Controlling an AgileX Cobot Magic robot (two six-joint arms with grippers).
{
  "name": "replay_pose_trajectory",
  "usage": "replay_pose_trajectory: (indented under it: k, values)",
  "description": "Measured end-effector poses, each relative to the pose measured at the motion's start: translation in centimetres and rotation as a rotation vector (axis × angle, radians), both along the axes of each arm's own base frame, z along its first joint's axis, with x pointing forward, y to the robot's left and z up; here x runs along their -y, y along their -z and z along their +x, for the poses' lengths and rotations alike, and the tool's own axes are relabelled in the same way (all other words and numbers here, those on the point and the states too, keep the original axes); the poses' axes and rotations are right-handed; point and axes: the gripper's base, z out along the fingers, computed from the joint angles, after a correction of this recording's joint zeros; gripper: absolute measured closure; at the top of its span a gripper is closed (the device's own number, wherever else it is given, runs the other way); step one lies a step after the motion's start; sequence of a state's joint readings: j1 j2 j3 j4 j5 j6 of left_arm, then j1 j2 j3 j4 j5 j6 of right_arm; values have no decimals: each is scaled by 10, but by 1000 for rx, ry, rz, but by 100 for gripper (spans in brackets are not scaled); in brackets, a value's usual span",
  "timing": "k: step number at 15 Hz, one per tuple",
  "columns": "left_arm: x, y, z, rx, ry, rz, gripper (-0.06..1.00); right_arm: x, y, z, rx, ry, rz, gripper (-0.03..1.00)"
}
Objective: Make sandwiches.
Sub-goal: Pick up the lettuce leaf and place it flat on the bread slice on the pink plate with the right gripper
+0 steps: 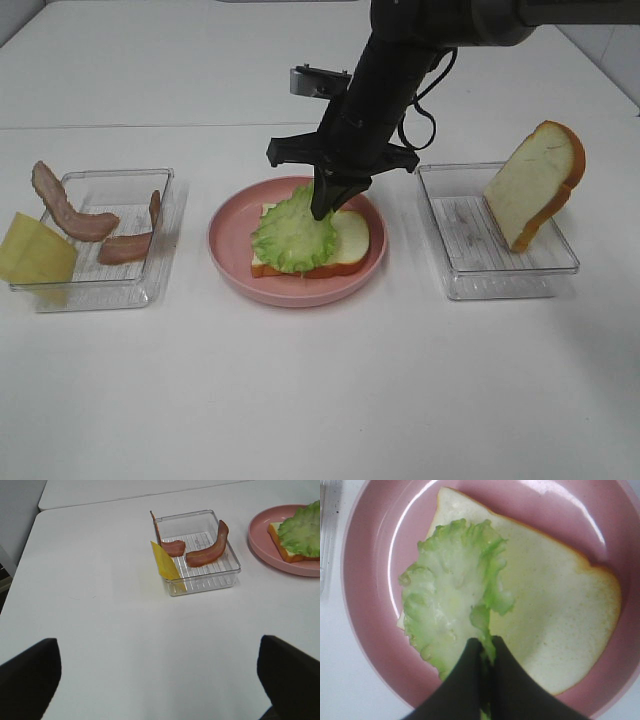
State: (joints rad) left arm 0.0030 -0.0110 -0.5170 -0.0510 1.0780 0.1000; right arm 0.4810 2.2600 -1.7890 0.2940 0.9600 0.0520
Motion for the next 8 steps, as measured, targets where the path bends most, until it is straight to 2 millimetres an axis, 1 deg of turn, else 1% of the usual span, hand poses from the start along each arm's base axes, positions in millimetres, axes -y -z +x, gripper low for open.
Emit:
replay_pose_trajectory:
  k: [2,3,4,5,6,7,8]
  values:
    - [0,0,0,0,0,0,-5,0,0,1,6,1,0,94]
    - [0,0,0,0,0,0,-5,0,0,1,15,3,3,91]
    - [0,0,0,0,0,0,-5,0,0,2,23,6,5,82]
    - [0,0,0,0,0,0,-5,0,0,2,23,9,5,67]
    - [0,0,0,0,0,0,-5,0,0,2,23,9,5,45]
    - [0,0,0,0,0,0,-5,0,1,2,20,8,3,27]
    - [0,0,0,0,0,0,-5,0,0,2,23,6,-1,15]
